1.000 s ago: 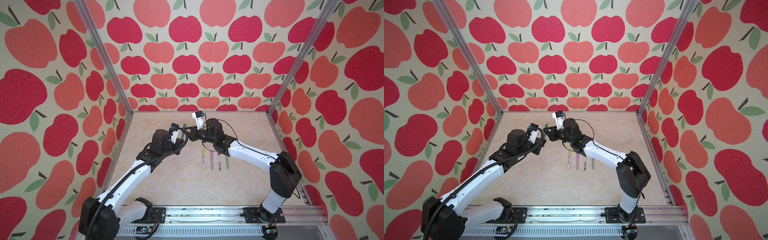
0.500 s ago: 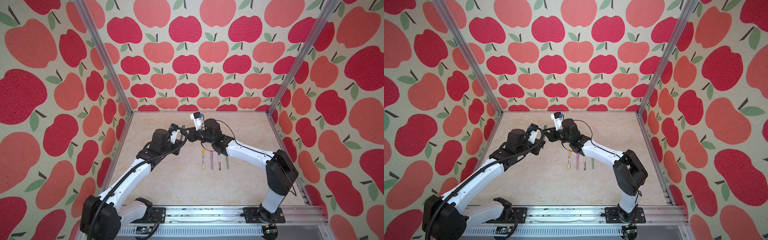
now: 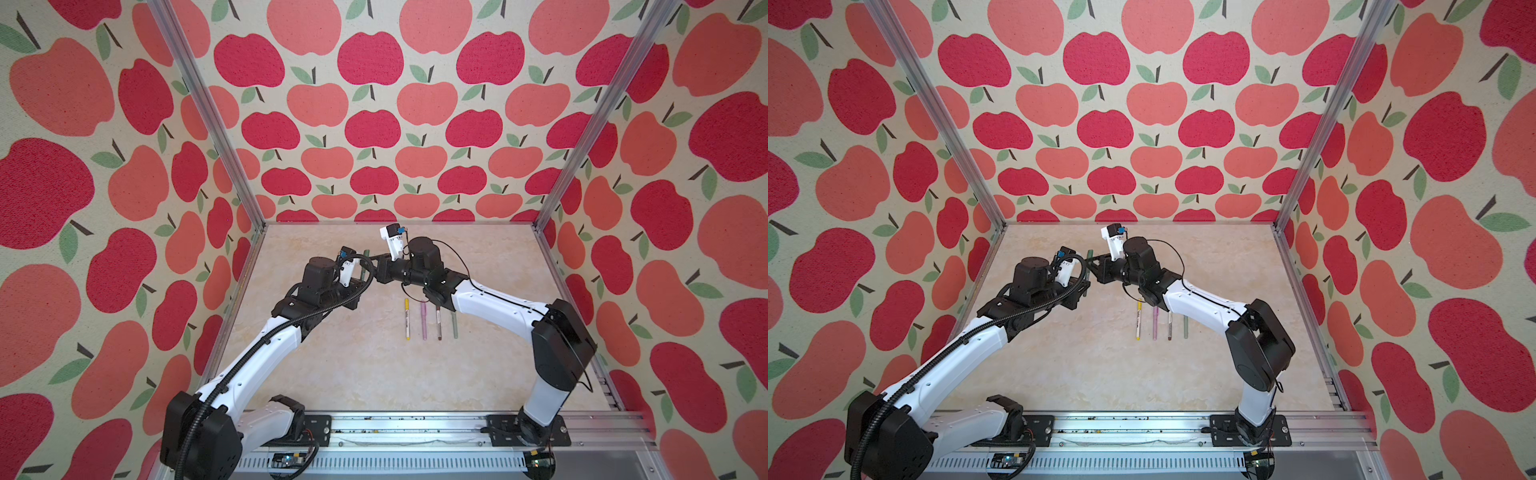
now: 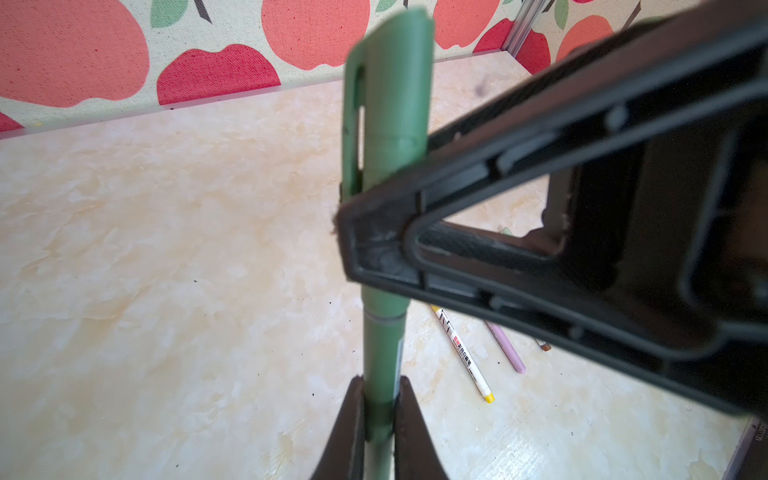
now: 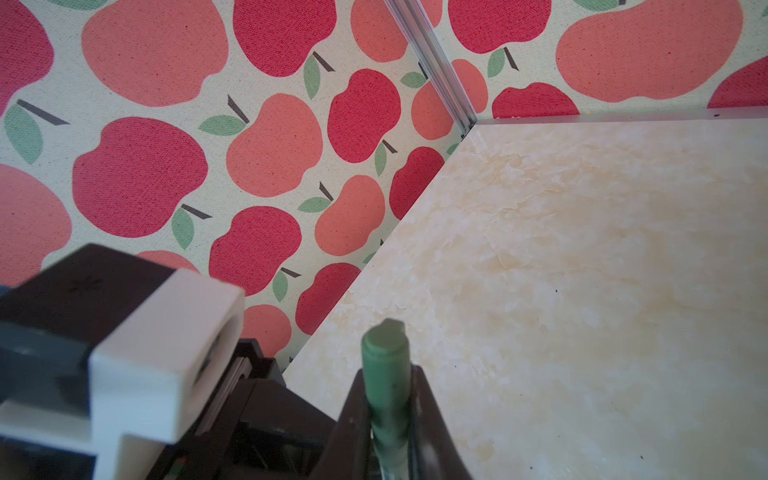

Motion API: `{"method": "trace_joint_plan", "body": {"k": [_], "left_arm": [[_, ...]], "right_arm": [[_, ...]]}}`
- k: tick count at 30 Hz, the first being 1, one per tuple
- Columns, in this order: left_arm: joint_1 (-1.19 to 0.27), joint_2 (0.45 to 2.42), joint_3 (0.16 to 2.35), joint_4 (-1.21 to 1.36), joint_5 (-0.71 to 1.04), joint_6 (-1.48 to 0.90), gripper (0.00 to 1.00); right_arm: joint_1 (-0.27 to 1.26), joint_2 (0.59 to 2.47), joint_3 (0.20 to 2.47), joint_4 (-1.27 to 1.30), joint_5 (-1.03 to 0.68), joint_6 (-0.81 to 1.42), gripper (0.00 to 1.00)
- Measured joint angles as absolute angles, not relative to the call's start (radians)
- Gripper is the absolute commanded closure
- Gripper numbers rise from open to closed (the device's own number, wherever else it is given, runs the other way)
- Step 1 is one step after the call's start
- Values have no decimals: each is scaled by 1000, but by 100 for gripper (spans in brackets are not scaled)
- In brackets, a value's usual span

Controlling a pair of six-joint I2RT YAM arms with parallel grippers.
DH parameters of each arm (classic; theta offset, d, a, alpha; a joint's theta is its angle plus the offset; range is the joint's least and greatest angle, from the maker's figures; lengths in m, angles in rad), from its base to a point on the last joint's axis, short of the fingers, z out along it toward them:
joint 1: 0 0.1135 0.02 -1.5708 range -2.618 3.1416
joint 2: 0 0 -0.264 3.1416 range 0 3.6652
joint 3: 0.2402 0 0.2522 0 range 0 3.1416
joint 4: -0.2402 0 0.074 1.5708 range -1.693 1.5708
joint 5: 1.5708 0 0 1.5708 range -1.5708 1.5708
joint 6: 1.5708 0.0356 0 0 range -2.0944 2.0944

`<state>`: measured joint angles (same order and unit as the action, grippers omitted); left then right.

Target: Insert the pens into the pen caps

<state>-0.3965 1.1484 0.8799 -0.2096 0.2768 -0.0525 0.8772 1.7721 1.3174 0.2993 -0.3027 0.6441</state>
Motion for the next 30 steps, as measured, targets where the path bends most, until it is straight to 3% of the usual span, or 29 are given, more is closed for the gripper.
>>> {"method": "trace_joint_plan", "body": {"k": [22,25,30], "left_arm": [[-408,1021,803,-144,278,-106,100],[-416,1000,778,-118,278,-119,100],[-428,974,750,-100,282,-140,100]], "right_arm": [[868,1745,1384,202,-381,625,98],[861,1741,1398,163,-409,618,95],[852,1731,1404,122,-438,614,80]]}}
